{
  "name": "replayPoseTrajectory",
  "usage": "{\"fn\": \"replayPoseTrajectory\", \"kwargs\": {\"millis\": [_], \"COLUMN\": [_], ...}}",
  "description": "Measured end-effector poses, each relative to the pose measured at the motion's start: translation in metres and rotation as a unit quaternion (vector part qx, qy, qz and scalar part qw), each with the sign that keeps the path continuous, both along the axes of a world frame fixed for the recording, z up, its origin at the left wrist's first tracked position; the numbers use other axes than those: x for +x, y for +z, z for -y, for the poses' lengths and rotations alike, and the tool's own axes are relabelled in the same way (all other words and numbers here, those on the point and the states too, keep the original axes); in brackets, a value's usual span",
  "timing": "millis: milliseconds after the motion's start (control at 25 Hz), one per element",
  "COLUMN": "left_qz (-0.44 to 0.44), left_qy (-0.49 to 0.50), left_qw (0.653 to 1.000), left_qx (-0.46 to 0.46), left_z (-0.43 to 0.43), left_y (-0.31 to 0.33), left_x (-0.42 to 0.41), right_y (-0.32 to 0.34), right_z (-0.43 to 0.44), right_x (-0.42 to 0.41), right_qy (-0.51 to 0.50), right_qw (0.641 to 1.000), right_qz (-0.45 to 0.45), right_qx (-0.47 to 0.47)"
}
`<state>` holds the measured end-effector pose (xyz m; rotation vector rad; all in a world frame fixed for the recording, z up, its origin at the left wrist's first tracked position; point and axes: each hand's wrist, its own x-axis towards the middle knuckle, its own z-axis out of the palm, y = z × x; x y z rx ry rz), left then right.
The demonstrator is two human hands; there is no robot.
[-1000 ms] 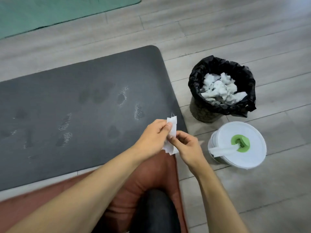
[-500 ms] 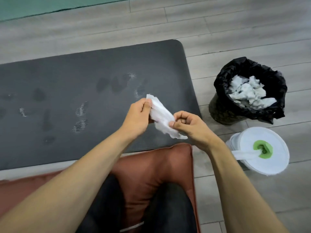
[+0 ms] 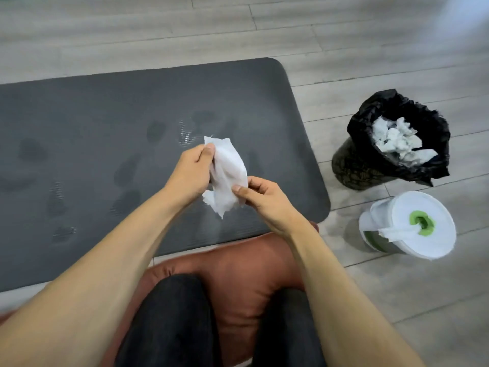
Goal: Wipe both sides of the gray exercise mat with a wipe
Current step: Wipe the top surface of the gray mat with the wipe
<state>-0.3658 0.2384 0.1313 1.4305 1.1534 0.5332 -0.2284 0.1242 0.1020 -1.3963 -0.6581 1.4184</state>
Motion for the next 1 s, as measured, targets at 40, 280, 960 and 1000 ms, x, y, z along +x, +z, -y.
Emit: {"fn": "replayPoseTrajectory", "kwargs": {"millis": [40,280,960,1000], "left_qz": [0.006,0.042,0.039,0.026], "left_qy": [0.005,0.066,0.049,0.06], "left_qw": [1.0,0.996,0.996,0.997], "left_qx": [-0.014,-0.034,-0.063,-0.035], "left_z": [-0.004,-0.03,-0.087,-0.09], "left_y": [-0.004,-0.022,-0.044,-0.044], "left_x": [-0.008,-0.039,-0.049,-0.045], "right_y": [-0.001,0.009,0.001,-0.002], "right_z": [-0.001,-0.025,-0.154,-0.157], "right_x": [-0.005,-0.023,-0.002,0.006], "right_qy": [0.002,0.014,-0.011,-0.025], "right_qw": [1.0,0.998,0.997,0.998], "right_qz": [0.006,0.051,0.073,0.064], "right_qx": [-0.003,-0.015,0.015,0.006]}}
